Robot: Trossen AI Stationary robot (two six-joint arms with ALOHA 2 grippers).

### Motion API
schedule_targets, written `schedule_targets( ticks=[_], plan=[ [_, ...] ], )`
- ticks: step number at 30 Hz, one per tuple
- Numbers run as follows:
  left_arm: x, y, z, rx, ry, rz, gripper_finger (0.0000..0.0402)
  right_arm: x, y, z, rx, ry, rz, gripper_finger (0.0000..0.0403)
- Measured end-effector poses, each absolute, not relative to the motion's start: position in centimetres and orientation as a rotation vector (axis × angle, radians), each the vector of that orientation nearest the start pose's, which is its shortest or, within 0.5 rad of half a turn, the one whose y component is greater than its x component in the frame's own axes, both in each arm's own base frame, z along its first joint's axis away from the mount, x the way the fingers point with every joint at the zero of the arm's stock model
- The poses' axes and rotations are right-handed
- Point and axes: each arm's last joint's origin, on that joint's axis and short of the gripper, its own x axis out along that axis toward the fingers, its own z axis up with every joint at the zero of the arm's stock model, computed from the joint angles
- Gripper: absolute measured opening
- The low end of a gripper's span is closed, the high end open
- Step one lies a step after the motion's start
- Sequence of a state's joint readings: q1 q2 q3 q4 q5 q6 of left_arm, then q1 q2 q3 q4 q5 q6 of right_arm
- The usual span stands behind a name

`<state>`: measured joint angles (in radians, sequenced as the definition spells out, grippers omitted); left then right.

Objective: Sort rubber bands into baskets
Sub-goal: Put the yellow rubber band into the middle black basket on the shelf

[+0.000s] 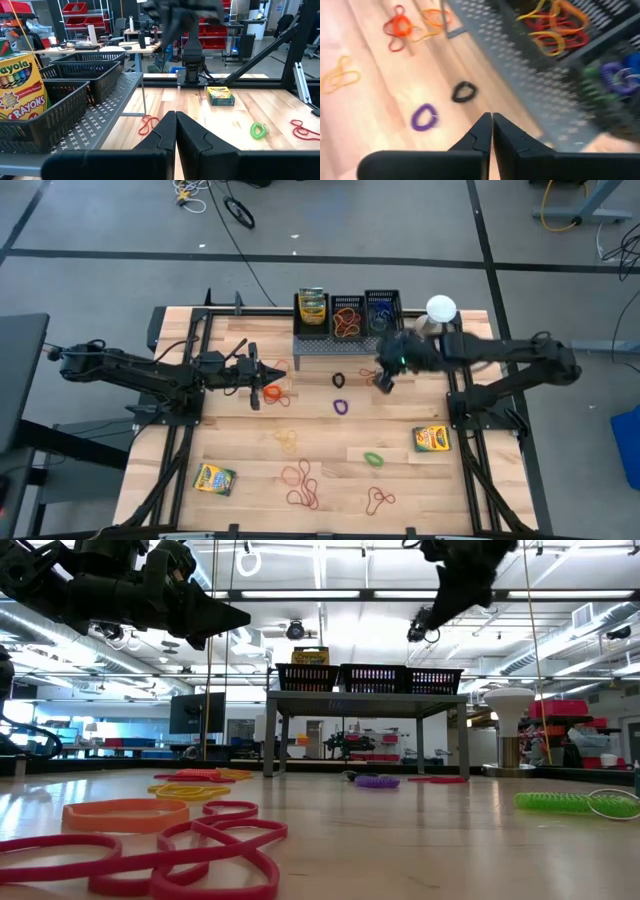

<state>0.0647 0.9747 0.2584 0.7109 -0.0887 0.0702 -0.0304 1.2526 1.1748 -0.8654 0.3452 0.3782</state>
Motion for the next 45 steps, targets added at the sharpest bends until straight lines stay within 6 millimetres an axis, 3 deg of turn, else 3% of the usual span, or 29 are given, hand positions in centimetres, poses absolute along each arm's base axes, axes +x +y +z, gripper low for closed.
schedule_targets(
  ticks=[11,18,23,31,35,41,45],
  plan=[
    [19.2,1.5,20.6,0.07,0.011,0.153,0.0013,24.2,5.0,22.5,0.176,0.571,-0.32,0.0005],
    [19.2,1.5,20.6,0.07,0.011,0.153,0.0013,22.7,6.5,19.4,0.171,0.346,-0.345,0.001],
    [19.2,1.5,20.6,0.07,0.011,0.153,0.0013,21.9,7.2,17.1,0.168,0.34,-0.342,0.0006],
    [19.2,1.5,20.8,0.053,-0.014,0.152,0.0013,23.1,8.4,14.1,0.12,0.315,-0.361,0.0008],
    [19.2,1.5,20.9,-0.13,-0.042,0.147,0.0013,23.5,8.7,13.1,0.084,0.331,-0.35,0.0008],
    [19.3,1.5,20.8,-0.481,-0.056,0.141,0.0013,23.6,8.7,13.2,0.061,0.325,-0.35,0.0009],
    [19.7,1.5,20.4,-0.453,0.044,0.091,0.0013,23.7,8.7,13.2,0.05,0.32,-0.348,0.0009]
  ],
)
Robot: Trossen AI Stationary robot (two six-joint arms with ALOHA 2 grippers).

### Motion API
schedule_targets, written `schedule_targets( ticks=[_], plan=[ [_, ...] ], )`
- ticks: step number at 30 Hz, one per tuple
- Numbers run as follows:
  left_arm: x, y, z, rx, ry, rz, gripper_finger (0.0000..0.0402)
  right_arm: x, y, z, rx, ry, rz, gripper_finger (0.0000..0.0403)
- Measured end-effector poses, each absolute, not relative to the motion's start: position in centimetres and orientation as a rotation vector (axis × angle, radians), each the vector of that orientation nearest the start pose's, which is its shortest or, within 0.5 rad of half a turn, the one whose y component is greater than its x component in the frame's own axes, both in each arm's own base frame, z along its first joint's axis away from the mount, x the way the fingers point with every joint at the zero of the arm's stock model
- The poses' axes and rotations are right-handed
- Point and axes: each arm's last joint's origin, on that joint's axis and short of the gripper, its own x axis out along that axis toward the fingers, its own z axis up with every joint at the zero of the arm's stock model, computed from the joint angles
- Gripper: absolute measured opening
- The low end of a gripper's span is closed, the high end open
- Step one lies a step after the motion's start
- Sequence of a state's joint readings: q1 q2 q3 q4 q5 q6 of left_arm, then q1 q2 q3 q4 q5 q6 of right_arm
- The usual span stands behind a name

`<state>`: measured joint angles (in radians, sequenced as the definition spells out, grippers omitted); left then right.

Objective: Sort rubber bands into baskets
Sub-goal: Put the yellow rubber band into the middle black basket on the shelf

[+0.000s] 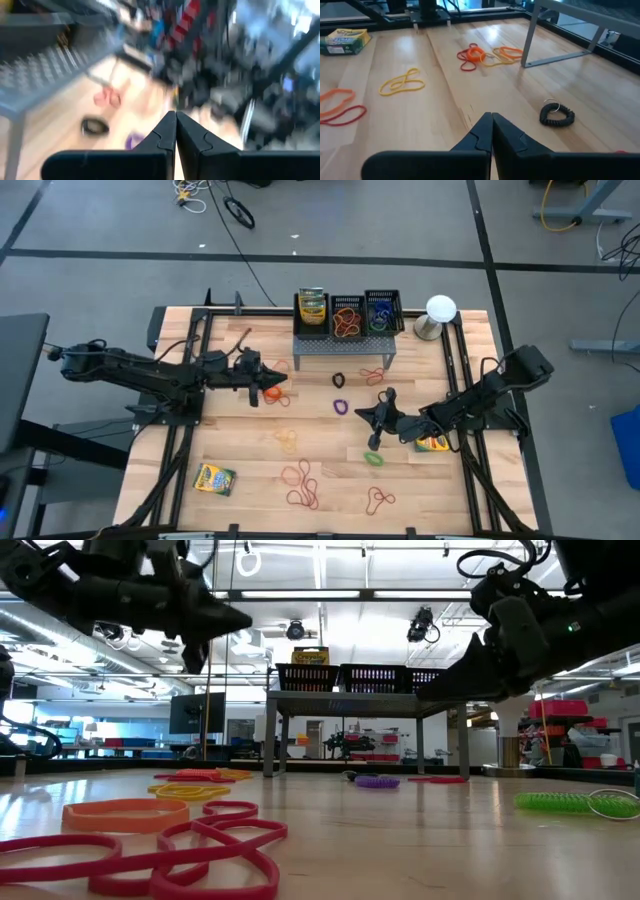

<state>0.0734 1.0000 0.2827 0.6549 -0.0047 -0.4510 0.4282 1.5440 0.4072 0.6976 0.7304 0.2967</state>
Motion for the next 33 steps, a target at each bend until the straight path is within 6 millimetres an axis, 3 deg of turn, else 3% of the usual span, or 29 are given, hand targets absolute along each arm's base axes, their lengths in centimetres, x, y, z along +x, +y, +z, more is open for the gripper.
schedule_targets(
  ticks=[2,7,14,24,29,33],
  plan=[
    [20.1,1.4,20.0,-0.413,0.154,0.11,0.0012,23.7,8.7,13.2,0.048,0.319,-0.348,0.0009],
    [19.8,2.6,19.3,-0.359,0.546,0.351,0.0014,23.7,8.7,13.3,0.05,0.319,-0.348,0.0009],
    [18.2,5.0,17.1,-0.384,0.822,0.445,0.0074,23.7,8.7,13.3,0.055,0.313,-0.347,0.0009],
    [19.9,7.2,13.4,-0.14,0.926,0.424,0.0156,23.7,8.7,13.4,0.055,0.309,-0.347,0.0009],
    [20.4,8.4,11.7,-0.141,0.961,0.47,0.0162,23.7,8.7,13.4,0.057,0.306,-0.346,0.0009],
    [20.6,8.7,11.1,-0.153,0.981,0.428,0.0141,23.7,8.7,13.4,0.054,0.307,-0.346,0.0009]
  ],
)
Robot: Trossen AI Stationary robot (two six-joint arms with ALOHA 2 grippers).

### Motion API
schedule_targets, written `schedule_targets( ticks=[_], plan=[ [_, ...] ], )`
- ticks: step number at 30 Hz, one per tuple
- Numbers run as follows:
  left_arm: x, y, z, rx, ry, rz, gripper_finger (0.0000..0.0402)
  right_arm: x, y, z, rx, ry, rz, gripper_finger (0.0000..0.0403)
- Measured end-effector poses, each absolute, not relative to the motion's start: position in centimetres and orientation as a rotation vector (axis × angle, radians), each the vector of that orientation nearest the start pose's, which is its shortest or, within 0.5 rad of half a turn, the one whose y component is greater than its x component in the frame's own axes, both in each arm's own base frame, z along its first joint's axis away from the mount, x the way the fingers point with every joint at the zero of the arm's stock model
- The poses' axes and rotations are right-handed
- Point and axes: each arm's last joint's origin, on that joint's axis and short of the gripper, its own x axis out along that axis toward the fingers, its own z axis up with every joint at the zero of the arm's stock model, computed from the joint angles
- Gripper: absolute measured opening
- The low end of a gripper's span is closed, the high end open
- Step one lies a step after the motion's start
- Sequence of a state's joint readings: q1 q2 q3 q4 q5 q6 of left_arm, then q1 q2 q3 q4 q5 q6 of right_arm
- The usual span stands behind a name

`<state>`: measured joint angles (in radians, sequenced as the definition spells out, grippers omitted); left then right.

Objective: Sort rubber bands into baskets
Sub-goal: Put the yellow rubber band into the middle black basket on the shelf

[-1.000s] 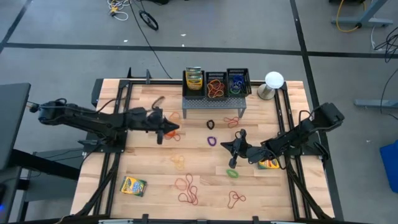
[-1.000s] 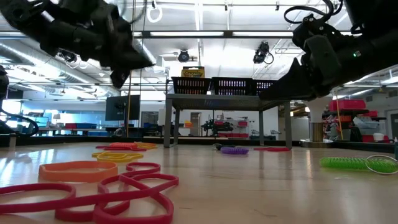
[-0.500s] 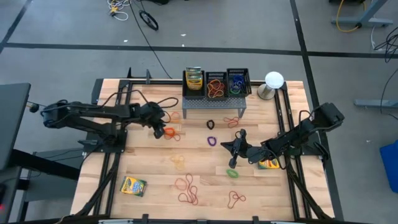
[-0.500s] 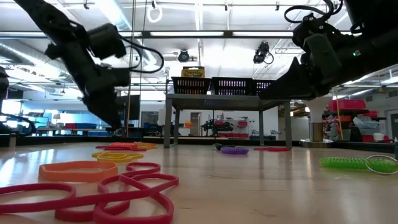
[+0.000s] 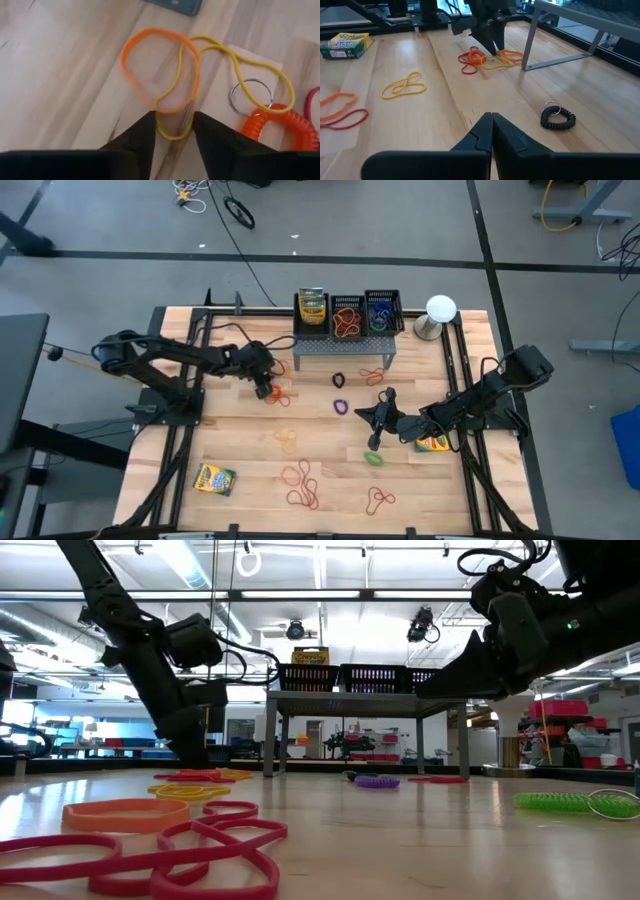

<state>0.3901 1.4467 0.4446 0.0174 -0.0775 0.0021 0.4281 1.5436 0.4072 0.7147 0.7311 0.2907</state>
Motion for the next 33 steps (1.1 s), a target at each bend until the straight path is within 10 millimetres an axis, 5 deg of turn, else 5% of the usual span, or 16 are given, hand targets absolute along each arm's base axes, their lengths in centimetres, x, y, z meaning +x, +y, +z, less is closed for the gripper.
schedule_targets(
  ticks=[8,18,33],
  plan=[
    [20.4,8.5,11.4,-0.116,0.988,0.386,0.0012,23.7,8.7,13.4,0.054,0.307,-0.346,0.0009],
    [18.2,7.3,13.6,-0.082,1.046,0.408,0.0004,23.7,8.7,13.4,0.057,0.306,-0.346,0.0009],
    [17.2,4.1,18.3,-0.032,0.797,0.364,0.0005,23.8,8.7,13.7,0.062,0.282,-0.342,0.0009]
  ],
)
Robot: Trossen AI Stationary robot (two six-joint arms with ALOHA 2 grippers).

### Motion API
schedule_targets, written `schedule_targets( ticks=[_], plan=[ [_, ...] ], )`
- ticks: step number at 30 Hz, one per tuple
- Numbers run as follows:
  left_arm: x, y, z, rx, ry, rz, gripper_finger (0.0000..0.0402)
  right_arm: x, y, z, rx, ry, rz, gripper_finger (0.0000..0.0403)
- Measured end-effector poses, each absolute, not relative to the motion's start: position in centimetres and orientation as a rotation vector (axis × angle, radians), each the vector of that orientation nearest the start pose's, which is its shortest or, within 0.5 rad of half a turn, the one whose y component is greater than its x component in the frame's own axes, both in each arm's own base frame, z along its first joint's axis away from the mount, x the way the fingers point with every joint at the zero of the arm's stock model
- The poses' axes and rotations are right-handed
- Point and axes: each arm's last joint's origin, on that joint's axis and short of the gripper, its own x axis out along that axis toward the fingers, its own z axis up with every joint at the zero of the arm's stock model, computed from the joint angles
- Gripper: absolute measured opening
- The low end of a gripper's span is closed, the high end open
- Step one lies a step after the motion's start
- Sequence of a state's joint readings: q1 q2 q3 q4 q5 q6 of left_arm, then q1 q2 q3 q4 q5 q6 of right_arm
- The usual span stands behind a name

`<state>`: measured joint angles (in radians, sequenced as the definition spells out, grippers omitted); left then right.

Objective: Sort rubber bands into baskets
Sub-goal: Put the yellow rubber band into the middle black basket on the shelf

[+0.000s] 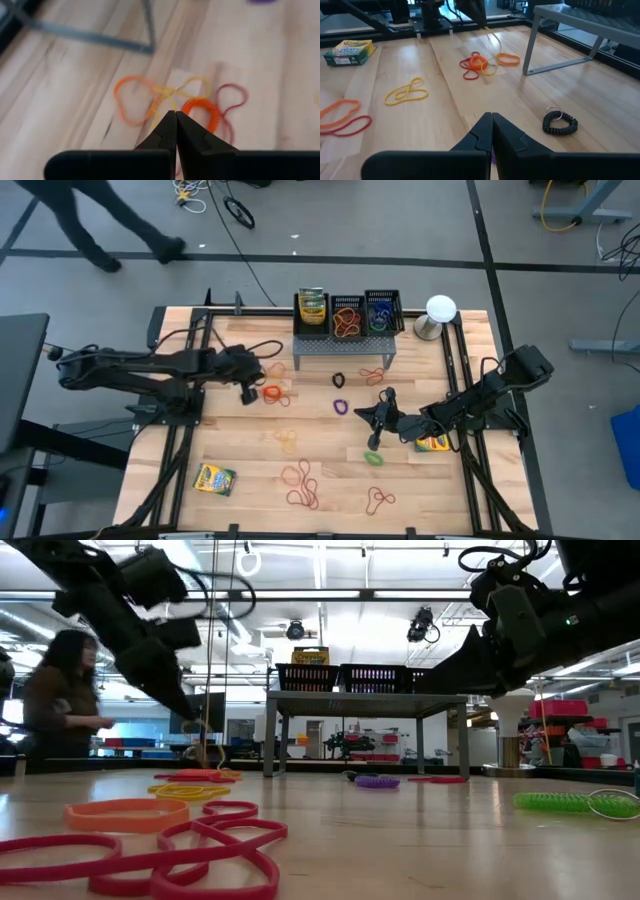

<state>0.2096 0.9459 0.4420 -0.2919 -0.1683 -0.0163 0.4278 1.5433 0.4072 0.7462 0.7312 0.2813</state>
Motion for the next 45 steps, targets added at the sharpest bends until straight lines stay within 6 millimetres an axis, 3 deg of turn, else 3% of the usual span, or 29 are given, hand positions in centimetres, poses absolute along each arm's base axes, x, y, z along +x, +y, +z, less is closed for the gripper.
schedule_targets(
  ticks=[9,14,24,29,35,45],
  plan=[
    [16.1,2.2,21.2,-0.024,0.583,0.3,0.0005,23.8,8.7,13.7,0.065,0.276,-0.341,0.0009],
    [16.2,1.2,21.3,-0.054,0.569,0.262,0.0005,23.9,8.8,13.8,0.066,0.264,-0.338,0.0009],
    [19.9,-1.5,21.1,-0.068,0.402,0.182,0.0005,24.1,9.0,14.5,0.115,0.206,-0.295,0.0014],
    [22.2,-2.4,20.6,-0.137,0.302,0.158,0.0005,24.9,9.4,15.0,0.133,0.183,-0.279,0.0051],
    [24.4,-3.2,19.0,-0.164,0.236,0.133,0.0005,27.6,10.4,14.6,0.048,0.201,-0.278,0.0104],
    [26.5,-4.7,17.4,-0.185,0.09,0.076,0.0005,31.1,10.2,13.4,0.032,0.224,-0.313,0.0172]
  ],
)
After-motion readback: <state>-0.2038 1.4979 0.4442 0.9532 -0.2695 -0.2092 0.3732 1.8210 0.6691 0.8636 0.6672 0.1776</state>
